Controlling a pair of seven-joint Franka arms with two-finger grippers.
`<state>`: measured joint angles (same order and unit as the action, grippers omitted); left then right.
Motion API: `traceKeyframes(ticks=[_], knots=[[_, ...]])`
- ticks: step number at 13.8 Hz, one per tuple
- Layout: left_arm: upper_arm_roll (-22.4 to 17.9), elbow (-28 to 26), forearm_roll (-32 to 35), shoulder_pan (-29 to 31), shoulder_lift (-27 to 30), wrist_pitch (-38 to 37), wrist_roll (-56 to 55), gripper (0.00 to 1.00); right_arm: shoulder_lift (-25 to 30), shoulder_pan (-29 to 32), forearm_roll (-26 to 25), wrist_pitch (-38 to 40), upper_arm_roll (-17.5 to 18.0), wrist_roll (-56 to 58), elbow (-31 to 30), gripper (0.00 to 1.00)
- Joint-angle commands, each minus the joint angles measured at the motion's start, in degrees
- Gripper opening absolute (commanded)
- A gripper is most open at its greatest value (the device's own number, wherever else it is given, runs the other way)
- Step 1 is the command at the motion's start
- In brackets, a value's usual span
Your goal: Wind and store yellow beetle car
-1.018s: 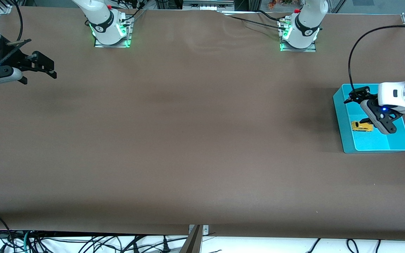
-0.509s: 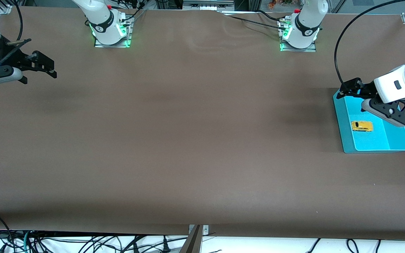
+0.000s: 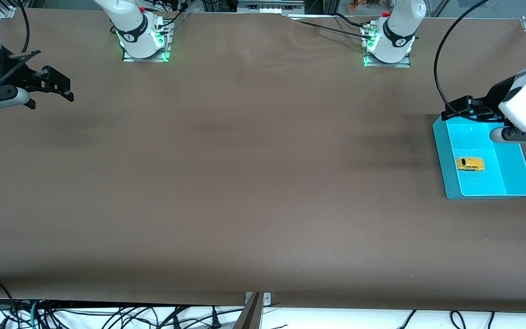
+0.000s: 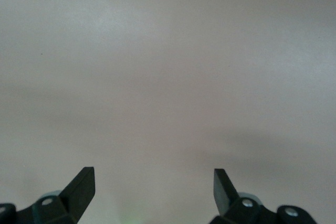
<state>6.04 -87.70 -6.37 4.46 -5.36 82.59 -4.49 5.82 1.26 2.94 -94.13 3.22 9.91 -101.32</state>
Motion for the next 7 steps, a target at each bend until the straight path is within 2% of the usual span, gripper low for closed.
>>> traceKeyframes(ticks=[1,5,7], knots=[[-0.9,-0.2,1.5,-1.5,2.1,-1.3,-1.9,1.00,0.0,-0.3,0.1,1.4,-0.1,0.4,1.2,1.00],[-4.8,-0.2,1.5,-4.4,2.2,-3.5,-2.0,1.00,0.0,-0.3,0.1,1.4,-0.1,0.4,1.2,1.00],[-4.8,-0.1,1.5,-3.8,2.1,-3.6,-2.0,1.00,0.0,-0.3,0.1,1.3,-0.1,0.4,1.2,1.00]])
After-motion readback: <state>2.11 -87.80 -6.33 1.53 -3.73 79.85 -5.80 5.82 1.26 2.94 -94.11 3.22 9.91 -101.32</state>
